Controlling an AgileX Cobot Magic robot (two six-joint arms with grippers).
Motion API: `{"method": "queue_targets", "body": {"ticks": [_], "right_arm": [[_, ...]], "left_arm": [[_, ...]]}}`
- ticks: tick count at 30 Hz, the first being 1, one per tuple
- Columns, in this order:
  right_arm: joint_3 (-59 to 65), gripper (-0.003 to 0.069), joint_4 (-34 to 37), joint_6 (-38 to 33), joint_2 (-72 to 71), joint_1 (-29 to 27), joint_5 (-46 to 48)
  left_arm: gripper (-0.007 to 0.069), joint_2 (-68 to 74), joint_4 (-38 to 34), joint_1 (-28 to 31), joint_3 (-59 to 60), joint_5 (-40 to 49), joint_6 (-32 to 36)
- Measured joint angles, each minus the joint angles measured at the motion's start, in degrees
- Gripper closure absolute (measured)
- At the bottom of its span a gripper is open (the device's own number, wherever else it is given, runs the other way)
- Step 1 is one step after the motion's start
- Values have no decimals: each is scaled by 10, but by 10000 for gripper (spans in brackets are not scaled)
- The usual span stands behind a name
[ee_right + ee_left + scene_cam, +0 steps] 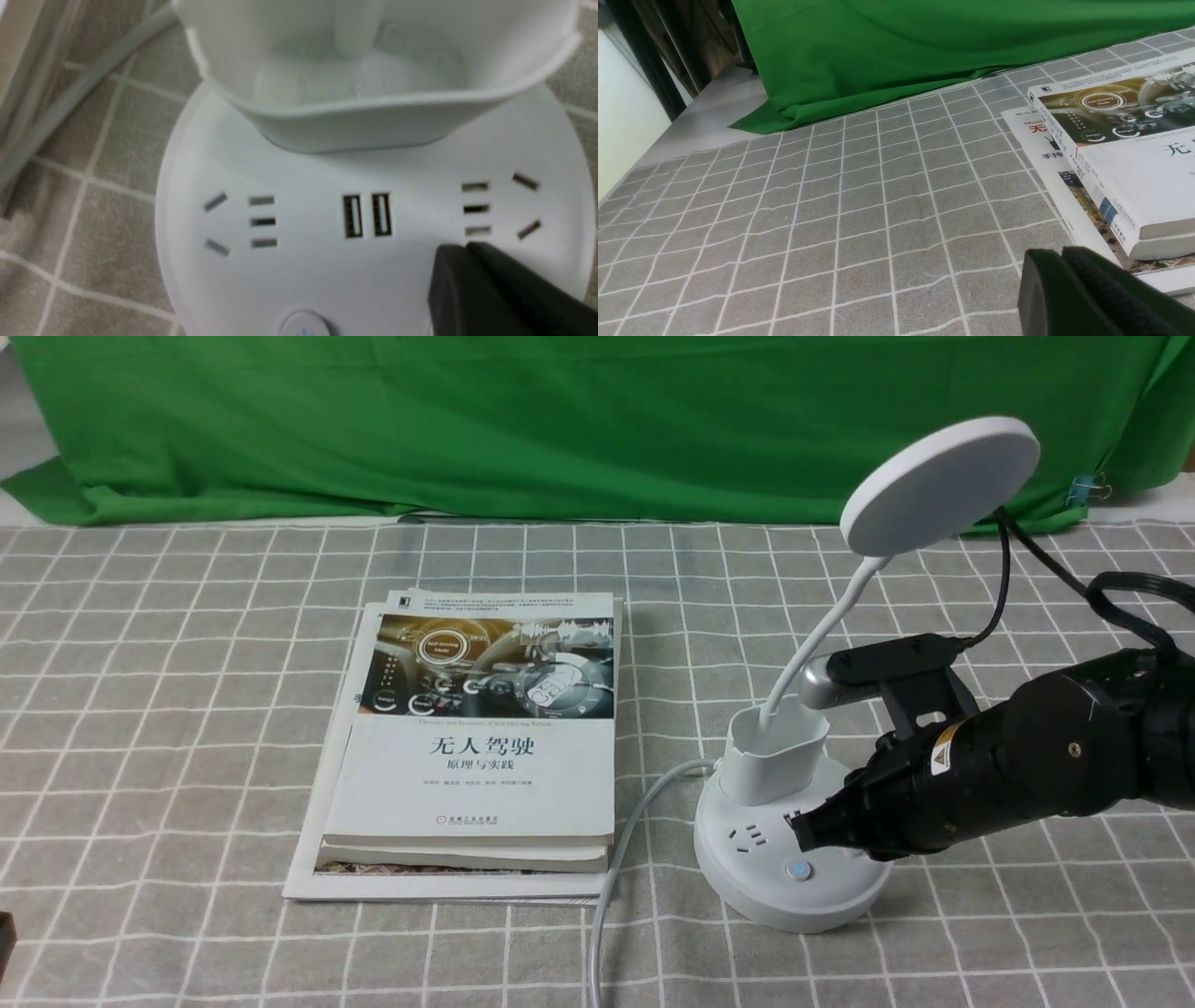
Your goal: Turn off the desk lamp on the grey coffee tablecloth by hand.
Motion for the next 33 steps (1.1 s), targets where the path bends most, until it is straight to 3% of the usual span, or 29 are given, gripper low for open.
{"method": "queue_targets", "body": {"ticks": [14, 20, 23, 26, 33], "right_arm": [[23, 610, 2, 0, -34, -7, -43], [24, 628, 2, -16, -89, -75, 30], [47, 627, 1, -20, -156, -146, 51], [99, 627, 0, -32, -266, -181, -7], [230, 627, 0, -48, -506, -184, -138]], "left_arm": [[606, 0, 0, 0, 0, 0, 0], [606, 0, 0, 0, 0, 0, 0], [606, 0, 0, 0, 0, 0, 0], [606, 0, 0, 0, 0, 0, 0], [606, 0, 0, 0, 0, 0, 0]]}}
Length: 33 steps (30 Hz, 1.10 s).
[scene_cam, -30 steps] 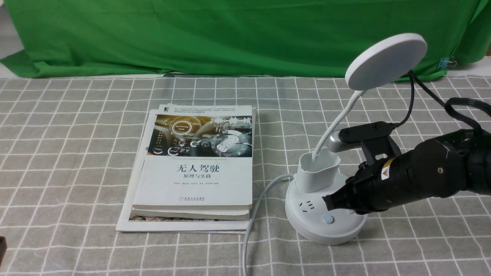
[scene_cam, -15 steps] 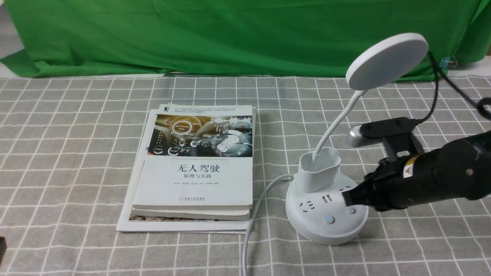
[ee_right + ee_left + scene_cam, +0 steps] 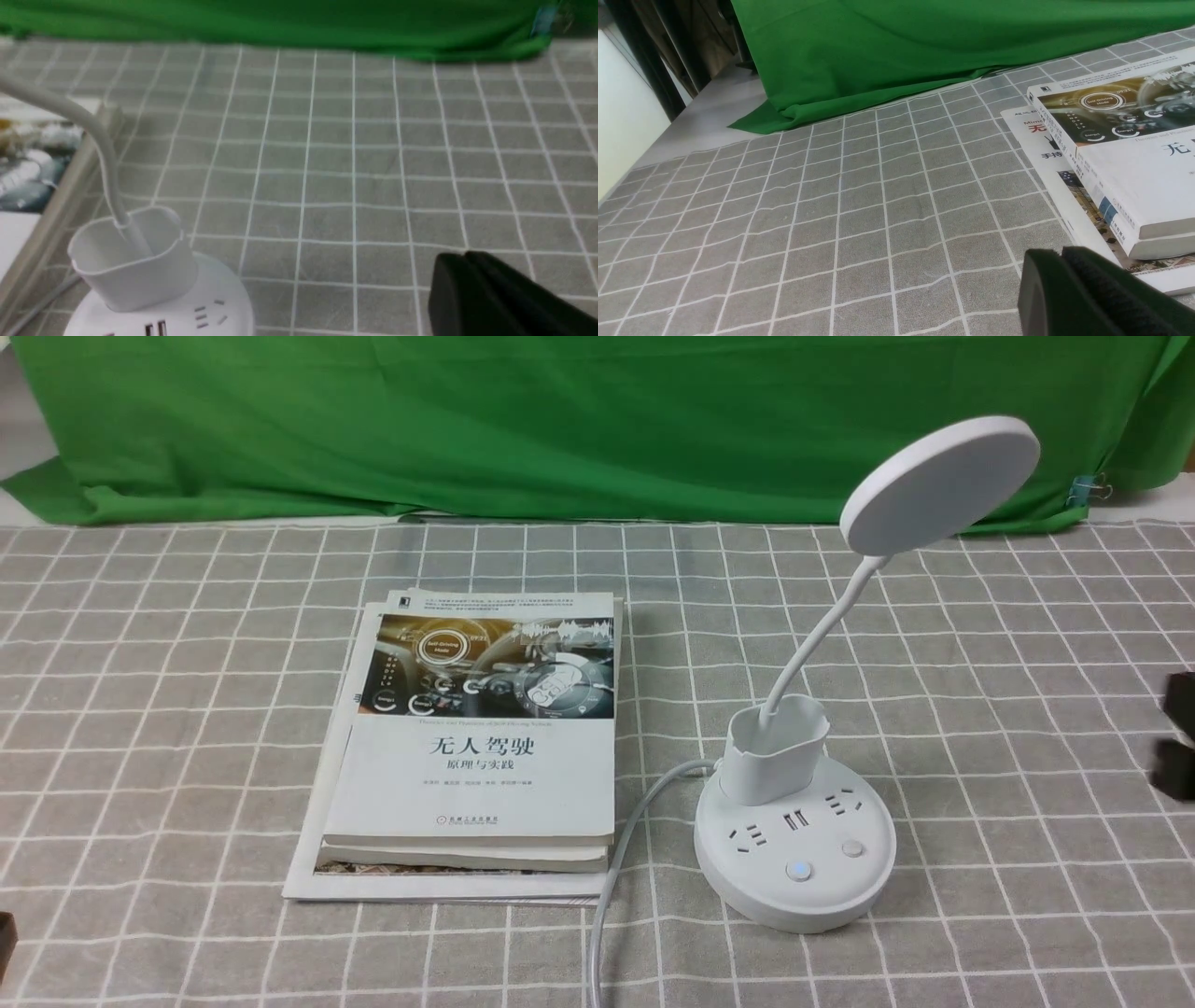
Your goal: Turn off the desk lamp on the grey coffee tablecloth by hand.
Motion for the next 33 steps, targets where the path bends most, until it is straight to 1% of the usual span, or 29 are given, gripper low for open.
{"method": "queue_targets", "body": {"ticks": [5, 10, 15, 23, 26, 29, 33], "right_arm": [[100, 626, 0, -14, -118, -1, 1], [137, 622, 0, -4, -198, -1, 2], [142, 622, 0, 36, -218, -1, 2], [142, 622, 0, 47, -219, -1, 2], [150, 621, 0, 47, -245, -3, 2], [183, 621, 0, 47, -312, -17, -18], [259, 618, 0, 47, -431, -25, -54]], "left_arm": [[606, 0, 0, 0, 0, 0, 0], [606, 0, 0, 0, 0, 0, 0], [606, 0, 0, 0, 0, 0, 0], [606, 0, 0, 0, 0, 0, 0], [606, 0, 0, 0, 0, 0, 0], [606, -1, 0, 0, 0, 0, 0], [606, -1, 0, 0, 0, -1, 0]]}}
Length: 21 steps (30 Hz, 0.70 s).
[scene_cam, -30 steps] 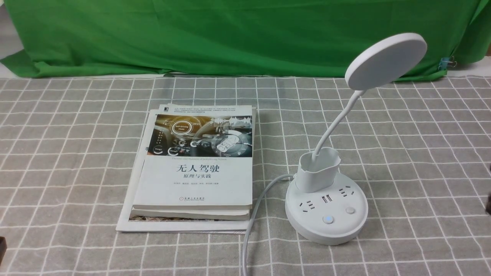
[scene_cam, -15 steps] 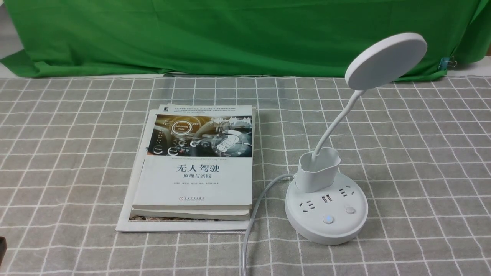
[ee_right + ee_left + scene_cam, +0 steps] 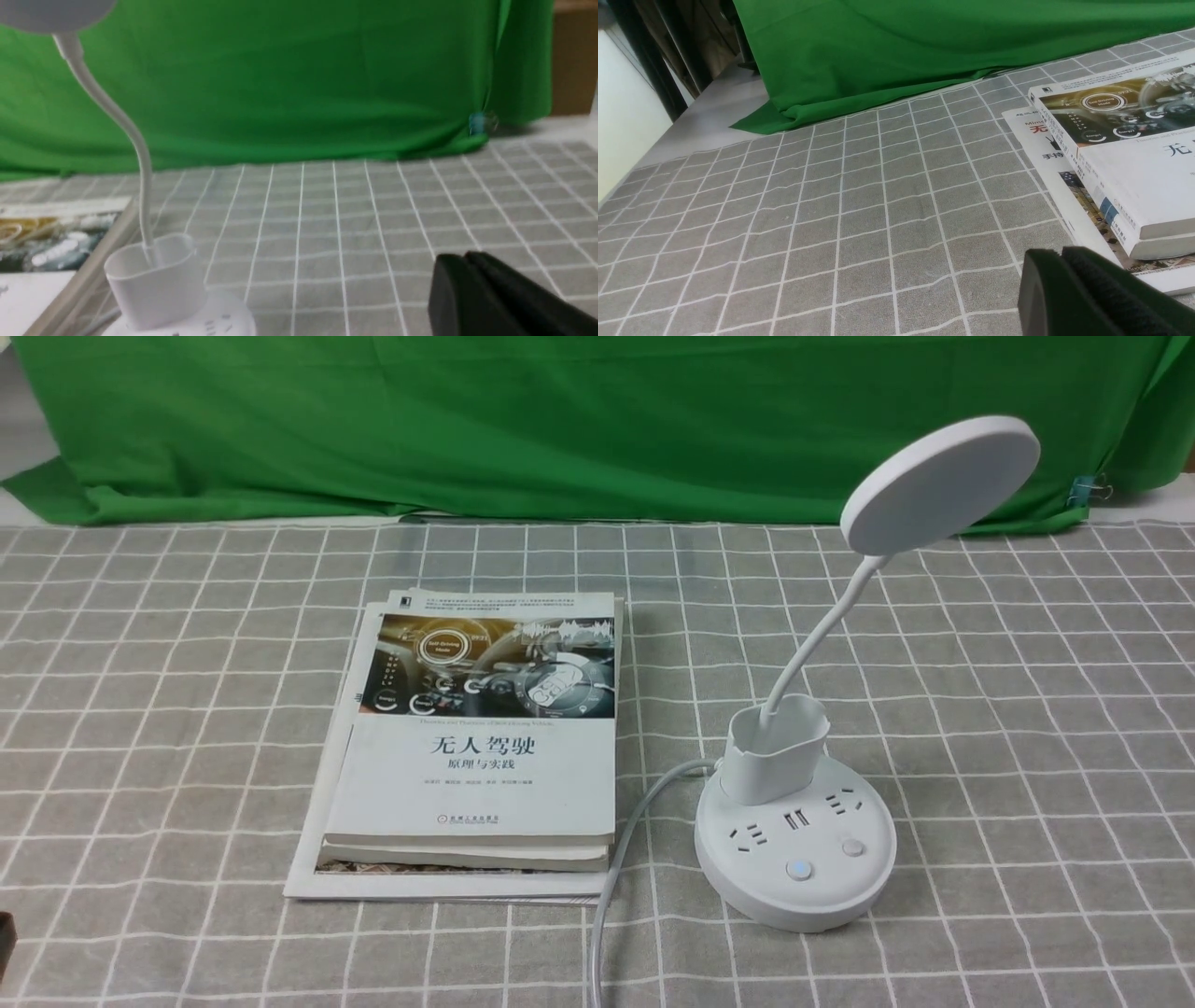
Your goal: Turn off the desk lamp on the grey coffee tablecloth by hand.
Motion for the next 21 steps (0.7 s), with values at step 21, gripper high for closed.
{"method": "queue_targets", "body": {"ticks": [21], "right_arm": [[15, 604, 1, 1, -38, -3, 83]], "left_arm": [[606, 1, -2, 0, 0, 1, 0]]}}
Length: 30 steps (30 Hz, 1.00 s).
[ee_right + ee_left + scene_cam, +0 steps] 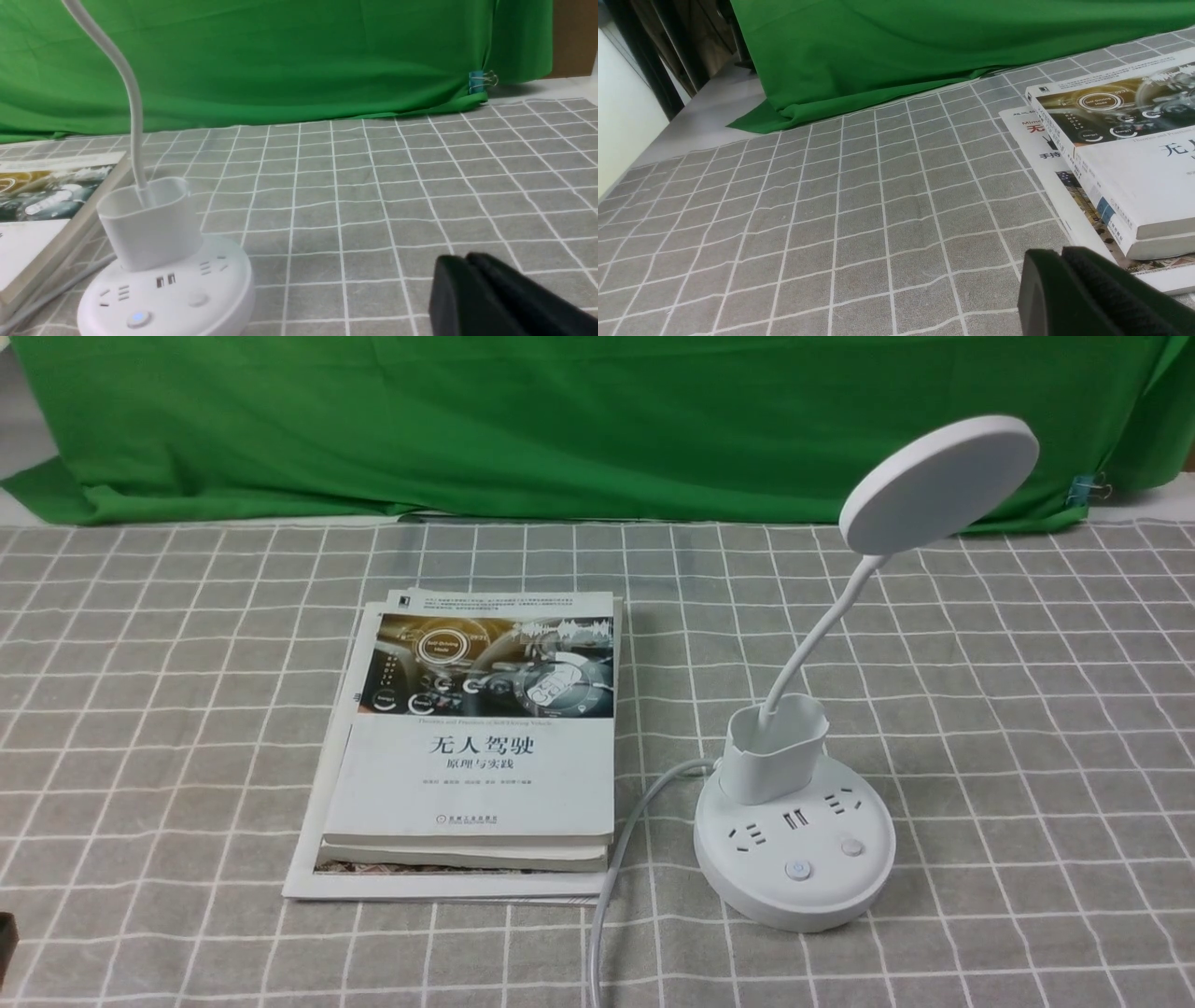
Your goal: Turn off the desk lamp on the grey coffee tablecloth by hand.
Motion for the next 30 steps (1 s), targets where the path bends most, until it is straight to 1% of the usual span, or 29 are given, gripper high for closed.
{"method": "queue_targets", "body": {"ticks": [7, 11, 23, 25, 26, 28, 30], "right_arm": [[0, 604, 0, 0, 0, 0, 3], [0, 603, 0, 0, 0, 0, 44], [0, 603, 0, -2, 0, 0, 49], [0, 603, 0, -20, 0, 0, 49], [0, 603, 0, -65, 0, 0, 49], [0, 603, 0, -92, 0, 0, 49], [0, 603, 0, -102, 0, 0, 49]], "left_arm": [[606, 0, 0, 0, 0, 0, 0], [606, 0, 0, 0, 0, 0, 0], [606, 0, 0, 0, 0, 0, 0], [606, 0, 0, 0, 0, 0, 0], [606, 0, 0, 0, 0, 0, 0], [606, 0, 0, 0, 0, 0, 0], [606, 0, 0, 0, 0, 0, 0]]}}
